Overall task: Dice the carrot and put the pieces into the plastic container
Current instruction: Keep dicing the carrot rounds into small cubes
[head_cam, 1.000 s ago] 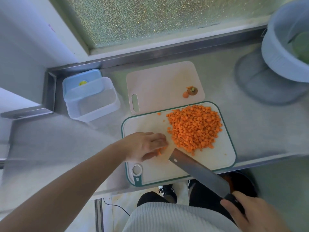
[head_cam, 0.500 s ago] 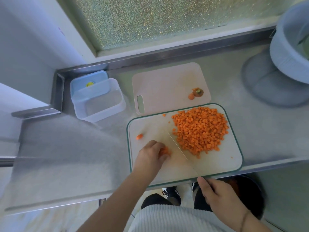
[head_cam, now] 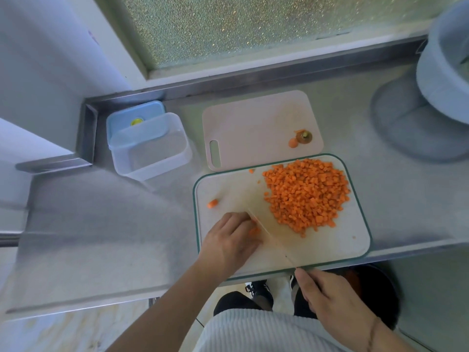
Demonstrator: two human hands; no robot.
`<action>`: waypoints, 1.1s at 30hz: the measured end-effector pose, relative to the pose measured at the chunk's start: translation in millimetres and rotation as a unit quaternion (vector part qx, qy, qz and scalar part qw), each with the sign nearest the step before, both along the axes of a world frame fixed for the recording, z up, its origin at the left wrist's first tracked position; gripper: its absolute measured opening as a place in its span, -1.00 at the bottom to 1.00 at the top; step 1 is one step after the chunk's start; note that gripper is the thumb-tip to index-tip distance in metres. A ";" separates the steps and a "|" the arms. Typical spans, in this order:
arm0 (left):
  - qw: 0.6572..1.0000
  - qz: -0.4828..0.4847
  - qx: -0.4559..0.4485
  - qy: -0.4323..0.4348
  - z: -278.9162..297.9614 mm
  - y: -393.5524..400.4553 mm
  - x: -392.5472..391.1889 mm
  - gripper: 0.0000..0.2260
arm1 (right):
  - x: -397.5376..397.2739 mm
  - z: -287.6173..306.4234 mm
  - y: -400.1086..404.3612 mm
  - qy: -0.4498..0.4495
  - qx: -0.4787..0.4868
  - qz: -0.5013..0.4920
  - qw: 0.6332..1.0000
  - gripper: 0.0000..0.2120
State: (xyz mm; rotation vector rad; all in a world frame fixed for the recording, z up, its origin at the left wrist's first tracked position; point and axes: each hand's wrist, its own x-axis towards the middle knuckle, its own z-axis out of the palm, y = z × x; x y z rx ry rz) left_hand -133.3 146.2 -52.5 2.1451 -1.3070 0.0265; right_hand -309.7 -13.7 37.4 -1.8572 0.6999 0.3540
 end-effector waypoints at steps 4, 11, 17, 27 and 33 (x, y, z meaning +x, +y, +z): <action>0.999 -0.015 -0.043 -0.024 -10.0 -0.7 1.4 -0.86 | -5.7 1.5 2.1 0.018 -0.029 0.025 0.999 -0.55; 0.997 0.012 -0.069 -0.020 -16.0 -8.1 0.9 -0.92 | -17.6 0.9 1.2 0.027 -0.073 0.021 0.997 -0.57; 0.998 0.015 -0.047 0.028 -7.2 -2.7 5.4 -0.82 | -13.9 0.5 -8.2 0.015 -0.025 -0.032 0.999 -0.64; 0.996 0.015 -0.065 0.067 -9.5 -3.1 5.2 -0.87 | -3.5 -6.9 3.3 0.030 -0.018 -0.002 0.999 -0.53; 0.994 -0.004 -0.056 0.098 -1.3 -2.1 7.8 -0.86 | 2.4 -8.2 6.2 0.024 0.001 -0.015 1.000 -0.54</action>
